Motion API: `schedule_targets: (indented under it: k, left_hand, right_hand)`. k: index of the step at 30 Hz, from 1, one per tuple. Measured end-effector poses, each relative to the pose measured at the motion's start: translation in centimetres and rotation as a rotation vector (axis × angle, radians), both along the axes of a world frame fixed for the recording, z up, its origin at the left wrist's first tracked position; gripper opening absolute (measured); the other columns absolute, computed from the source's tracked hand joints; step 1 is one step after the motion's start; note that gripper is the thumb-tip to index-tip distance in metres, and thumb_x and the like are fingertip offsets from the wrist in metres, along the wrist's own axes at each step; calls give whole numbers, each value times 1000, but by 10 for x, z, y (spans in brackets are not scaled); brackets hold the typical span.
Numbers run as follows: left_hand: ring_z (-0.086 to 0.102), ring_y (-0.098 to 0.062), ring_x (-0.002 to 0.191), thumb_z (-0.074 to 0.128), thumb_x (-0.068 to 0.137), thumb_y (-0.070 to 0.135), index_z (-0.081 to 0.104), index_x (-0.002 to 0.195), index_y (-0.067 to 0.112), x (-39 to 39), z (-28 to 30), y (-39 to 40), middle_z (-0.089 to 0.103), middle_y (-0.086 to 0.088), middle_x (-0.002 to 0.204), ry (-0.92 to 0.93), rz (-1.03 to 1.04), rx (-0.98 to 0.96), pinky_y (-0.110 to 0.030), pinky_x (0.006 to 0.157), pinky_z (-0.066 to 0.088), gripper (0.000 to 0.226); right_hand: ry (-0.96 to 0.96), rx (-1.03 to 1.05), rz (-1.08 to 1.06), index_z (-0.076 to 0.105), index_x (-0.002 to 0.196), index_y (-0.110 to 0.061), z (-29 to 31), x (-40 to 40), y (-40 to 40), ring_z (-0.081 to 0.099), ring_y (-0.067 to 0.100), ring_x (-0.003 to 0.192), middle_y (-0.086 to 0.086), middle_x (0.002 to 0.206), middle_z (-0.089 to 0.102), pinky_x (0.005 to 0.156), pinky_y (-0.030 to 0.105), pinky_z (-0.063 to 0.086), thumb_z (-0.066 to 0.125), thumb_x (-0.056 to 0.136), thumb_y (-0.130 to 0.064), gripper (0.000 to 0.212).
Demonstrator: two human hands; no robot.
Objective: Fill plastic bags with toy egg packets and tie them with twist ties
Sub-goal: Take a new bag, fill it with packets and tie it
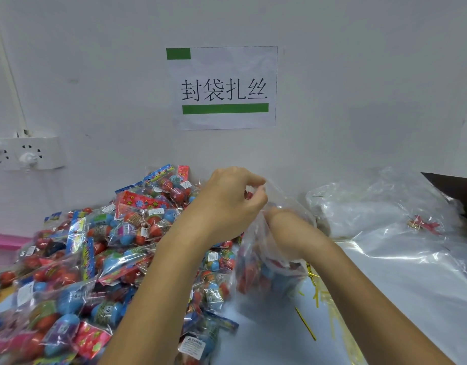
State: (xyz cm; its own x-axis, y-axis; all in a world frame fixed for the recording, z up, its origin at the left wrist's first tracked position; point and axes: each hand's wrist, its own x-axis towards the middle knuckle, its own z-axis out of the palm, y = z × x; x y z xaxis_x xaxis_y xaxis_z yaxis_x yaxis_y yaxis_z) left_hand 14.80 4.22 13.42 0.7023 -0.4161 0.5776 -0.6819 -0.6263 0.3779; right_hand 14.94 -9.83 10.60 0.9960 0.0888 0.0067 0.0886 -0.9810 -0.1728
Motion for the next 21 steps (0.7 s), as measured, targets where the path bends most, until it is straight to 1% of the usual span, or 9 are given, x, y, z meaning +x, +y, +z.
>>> schedule_targets:
  k: [2,3,5,7,12,15,17,19,21]
  left_hand:
    - [61,-3,88,49,101,27,68,125,16,-3,1,-1,66,5,121,6,-28,12,-18,80,47,32]
    - [60,-2,94,49,101,28,62,134,18,-3,2,-2,61,10,127,29,-46,23,-16,82,43,36]
    - [59,-4,103,47,103,31,53,143,22,-3,0,-4,54,14,135,76,-85,35,-12,83,41,41]
    - [59,-1,105,45,104,30,51,145,23,-4,-1,-5,52,15,137,86,-110,14,-3,81,40,42]
    - [57,5,105,47,103,27,54,143,23,1,-2,-1,56,14,134,67,-130,-24,-1,83,38,40]
    - [60,8,100,50,102,25,59,138,26,4,-6,0,63,17,125,87,-165,-49,-3,80,42,36]
    - [63,14,88,52,102,19,62,133,31,5,-7,3,68,18,119,130,-242,-132,-4,74,46,35]
    - [68,5,101,54,101,13,66,129,33,6,-8,12,72,10,120,238,-351,-306,-16,84,55,36]
    - [73,-15,99,54,100,6,73,116,27,13,-12,22,76,3,108,368,-364,-498,-25,81,60,32]
  right_hand:
    - [27,-59,-41,51,95,-7,3,3,-2,52,24,97,1,76,38,65,27,39,51,99,-2,6]
    - [42,-38,-47,47,87,-5,1,5,-4,49,24,99,2,78,38,68,27,38,51,101,-5,14]
    - [25,-3,-11,54,98,0,-2,5,-9,47,23,95,4,91,49,68,27,38,50,103,-13,15]
    - [-51,8,25,61,106,-8,-2,3,-16,52,21,87,3,98,61,60,24,40,52,102,-17,14]
    - [-286,350,100,57,64,-16,15,-3,-37,52,17,58,-5,58,56,60,32,43,46,100,-18,38]
    - [-272,441,178,70,87,-15,24,-9,-39,70,19,76,2,81,74,75,41,57,37,106,-33,42]
    - [-278,457,177,67,107,-8,24,-10,-40,71,22,83,13,95,73,83,45,56,30,106,-48,55]
    - [-246,526,124,59,128,-15,22,-10,-45,70,14,76,13,96,71,80,33,57,24,102,-59,61]
    - [-155,610,79,44,146,-35,22,-13,-49,69,3,71,-4,93,72,83,24,52,21,92,-73,70]
